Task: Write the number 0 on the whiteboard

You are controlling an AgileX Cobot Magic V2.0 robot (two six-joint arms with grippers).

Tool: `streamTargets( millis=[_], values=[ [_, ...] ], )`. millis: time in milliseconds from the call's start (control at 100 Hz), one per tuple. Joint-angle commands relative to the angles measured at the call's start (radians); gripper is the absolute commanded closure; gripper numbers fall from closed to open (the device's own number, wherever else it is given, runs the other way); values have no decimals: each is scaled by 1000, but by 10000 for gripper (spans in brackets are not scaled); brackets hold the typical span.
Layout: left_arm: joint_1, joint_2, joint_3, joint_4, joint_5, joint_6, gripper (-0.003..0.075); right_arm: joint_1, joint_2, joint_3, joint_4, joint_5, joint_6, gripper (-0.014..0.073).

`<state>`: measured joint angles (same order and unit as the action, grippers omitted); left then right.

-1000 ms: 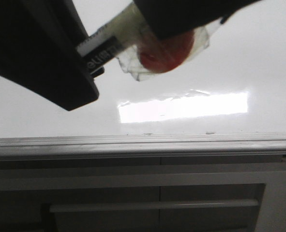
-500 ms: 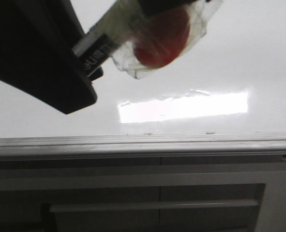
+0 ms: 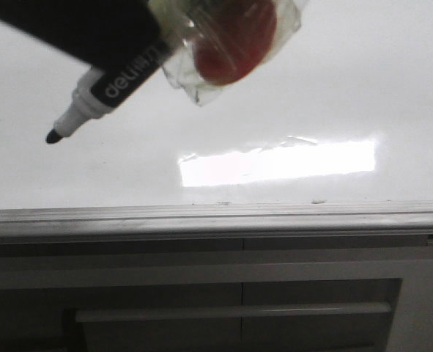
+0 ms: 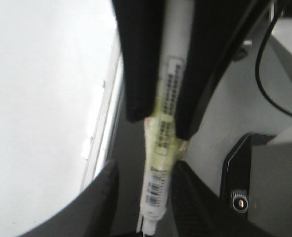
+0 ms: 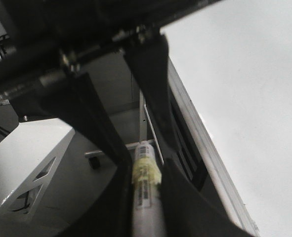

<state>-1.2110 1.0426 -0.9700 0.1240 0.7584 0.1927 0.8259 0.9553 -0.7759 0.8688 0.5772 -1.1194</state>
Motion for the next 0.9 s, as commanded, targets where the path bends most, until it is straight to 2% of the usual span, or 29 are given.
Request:
streamTargets(
  millis=[0,110,200,290,380,470,580,670,890],
  values=[
    [-5,-82,-40,12,-95,-65,370,-1,-10,-28,31,-2,-1,662],
    [-5,-171,-40,10,-99,-131,368,-1,-24,-24,11,4,5,659],
    [-5,-265,-20,27,-118,-202,386,-1,-37,-19,-59,4,50,658],
    [-5,-371,31,80,-147,-319,444,-1,-61,-10,-171,-12,140,658],
    [-5,-481,105,189,-149,-502,531,-6,-97,20,-275,-56,242,657],
    [-5,-592,193,308,-149,-670,601,-30,-142,61,-318,-156,310,640],
    [-5,-707,283,437,-150,-830,638,-63,-193,136,-318,-373,324,640],
    [-5,-779,333,466,-152,-866,640,-78,-203,178,-318,-538,324,641],
    [-5,-811,364,474,-156,-866,640,-80,-110,185,-318,-718,300,641]
  ],
)
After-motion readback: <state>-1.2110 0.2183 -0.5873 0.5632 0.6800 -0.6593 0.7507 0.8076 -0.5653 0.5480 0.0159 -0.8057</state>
